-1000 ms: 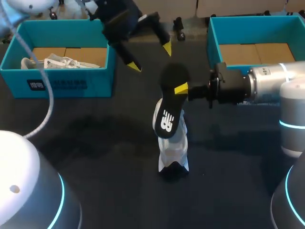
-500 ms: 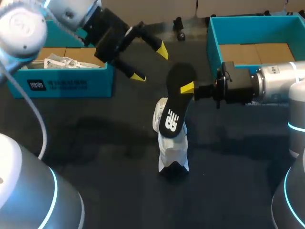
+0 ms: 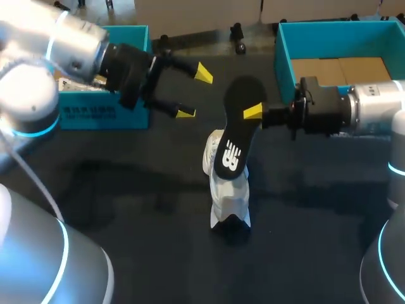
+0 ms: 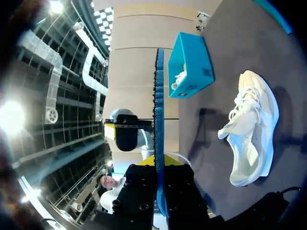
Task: Take the shoe out of the shoebox, open the shoe tongue, remove and reinsert the insole, then place the shoe into the shoebox
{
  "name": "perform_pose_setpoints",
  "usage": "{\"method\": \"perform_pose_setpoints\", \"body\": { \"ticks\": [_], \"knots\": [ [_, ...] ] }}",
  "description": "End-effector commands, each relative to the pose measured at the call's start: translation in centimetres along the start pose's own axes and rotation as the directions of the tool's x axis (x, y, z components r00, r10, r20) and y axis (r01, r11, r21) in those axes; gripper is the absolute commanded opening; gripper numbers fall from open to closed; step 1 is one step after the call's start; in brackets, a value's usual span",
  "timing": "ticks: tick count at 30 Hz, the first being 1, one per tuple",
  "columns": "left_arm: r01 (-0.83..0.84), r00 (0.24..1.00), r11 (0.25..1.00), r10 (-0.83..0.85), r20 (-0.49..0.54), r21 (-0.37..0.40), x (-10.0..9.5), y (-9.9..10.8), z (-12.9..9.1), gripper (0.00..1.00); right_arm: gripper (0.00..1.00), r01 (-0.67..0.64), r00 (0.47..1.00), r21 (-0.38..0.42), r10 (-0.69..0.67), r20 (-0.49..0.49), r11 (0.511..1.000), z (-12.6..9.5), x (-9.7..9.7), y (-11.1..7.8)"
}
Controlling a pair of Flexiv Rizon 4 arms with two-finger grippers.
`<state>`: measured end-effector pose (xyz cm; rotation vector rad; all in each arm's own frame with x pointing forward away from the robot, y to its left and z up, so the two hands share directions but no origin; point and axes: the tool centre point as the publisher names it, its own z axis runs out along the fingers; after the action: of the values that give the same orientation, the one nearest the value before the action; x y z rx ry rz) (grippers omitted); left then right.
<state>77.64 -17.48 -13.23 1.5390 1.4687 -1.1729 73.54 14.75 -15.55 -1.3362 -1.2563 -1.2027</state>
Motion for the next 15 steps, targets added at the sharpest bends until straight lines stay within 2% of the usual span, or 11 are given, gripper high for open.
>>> {"method": "perform_pose_setpoints", "body": {
  "ticks": [1, 15],
  "knots": [
    [0.010, 0.972, 1.000, -0.006, 0.235, -0.018, 1.0, -0.3, 0.3, 1.00, 0.00, -0.004, 1.000, 0.011, 0.004, 0.006, 1.000, 0.5, 0.4, 0.5],
    [-0.027, 0.940, 0.999, 0.040, 0.338, -0.042, 0.8, 0.3, 1.7, 1.00, 0.00, -0.012, 1.000, 0.048, 0.013, -0.019, 0.999, 2.1, 0.8, 0.4]
  ]
}}
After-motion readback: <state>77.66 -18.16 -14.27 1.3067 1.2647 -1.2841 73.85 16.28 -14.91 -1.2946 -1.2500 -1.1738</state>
